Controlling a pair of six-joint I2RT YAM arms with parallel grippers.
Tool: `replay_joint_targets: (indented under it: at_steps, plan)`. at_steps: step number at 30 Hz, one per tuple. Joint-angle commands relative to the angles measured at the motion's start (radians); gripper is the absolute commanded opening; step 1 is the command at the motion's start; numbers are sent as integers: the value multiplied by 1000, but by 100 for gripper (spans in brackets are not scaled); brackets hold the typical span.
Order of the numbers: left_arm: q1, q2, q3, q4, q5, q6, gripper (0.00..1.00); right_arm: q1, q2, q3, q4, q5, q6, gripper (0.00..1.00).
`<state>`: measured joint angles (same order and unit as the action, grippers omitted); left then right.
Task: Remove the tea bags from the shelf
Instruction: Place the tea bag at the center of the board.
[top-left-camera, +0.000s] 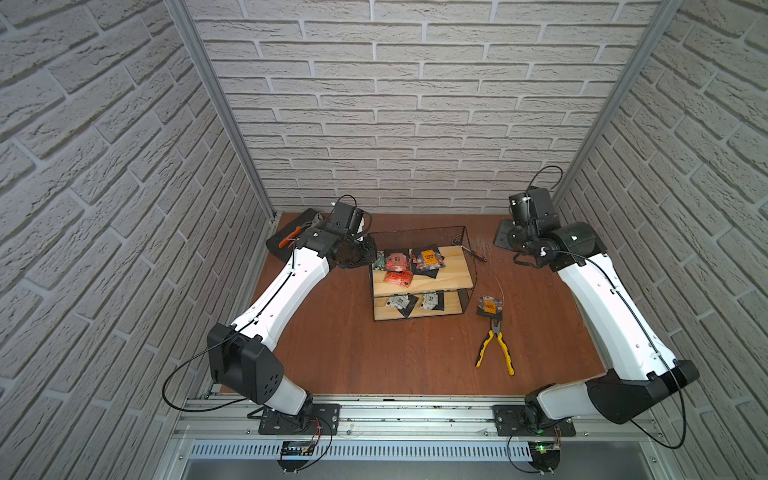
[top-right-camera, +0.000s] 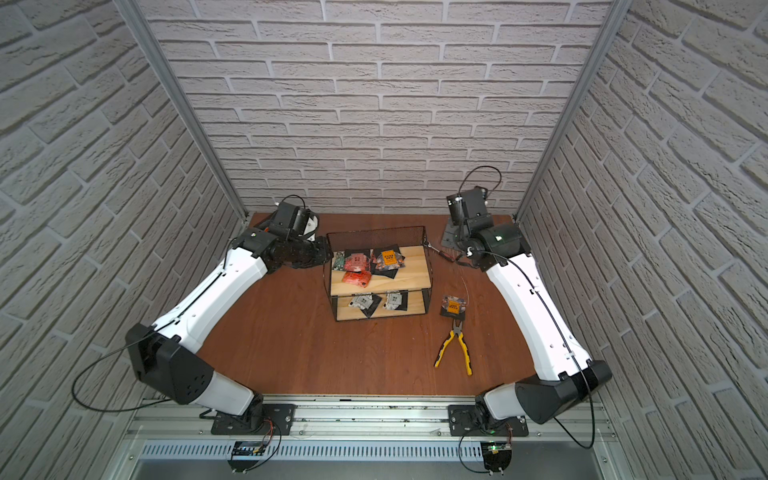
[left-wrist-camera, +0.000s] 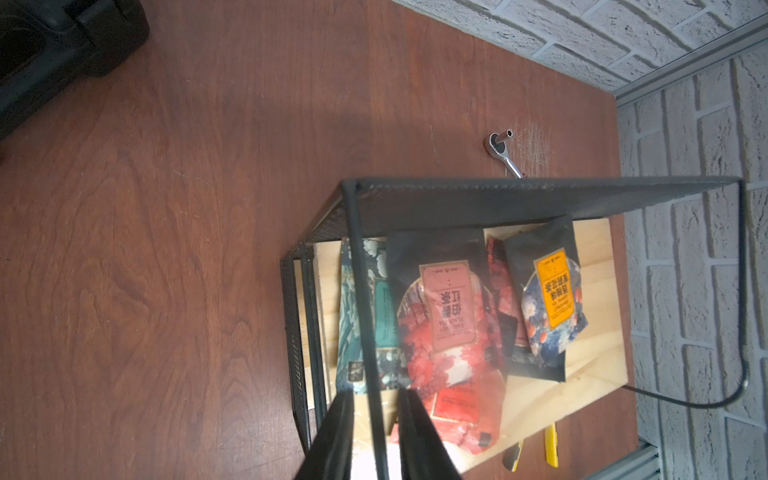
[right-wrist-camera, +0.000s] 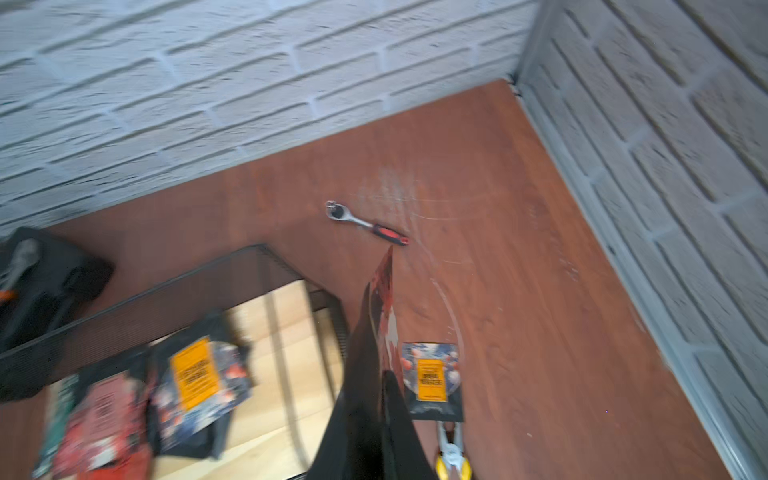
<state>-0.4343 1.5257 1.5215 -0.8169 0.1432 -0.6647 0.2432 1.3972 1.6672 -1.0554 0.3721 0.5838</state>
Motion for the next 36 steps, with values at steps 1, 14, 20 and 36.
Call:
replay_joint_targets:
  at_steps: [1, 14, 20, 36]
  plan:
    - [-6, 14, 37, -4, -7, 20, 24, -92, -7, -175, 34, -66, -13, 3]
    - [-4, 29, 51, -10, -3, 19, 24, -203, 219, -513, 218, -160, -23, 4]
    - [-6, 30, 55, -13, -5, 19, 24, -191, 319, -491, 264, -222, -21, 11]
    - [-5, 23, 39, -1, -3, 14, 24, -148, 271, -442, 233, -240, 8, 59]
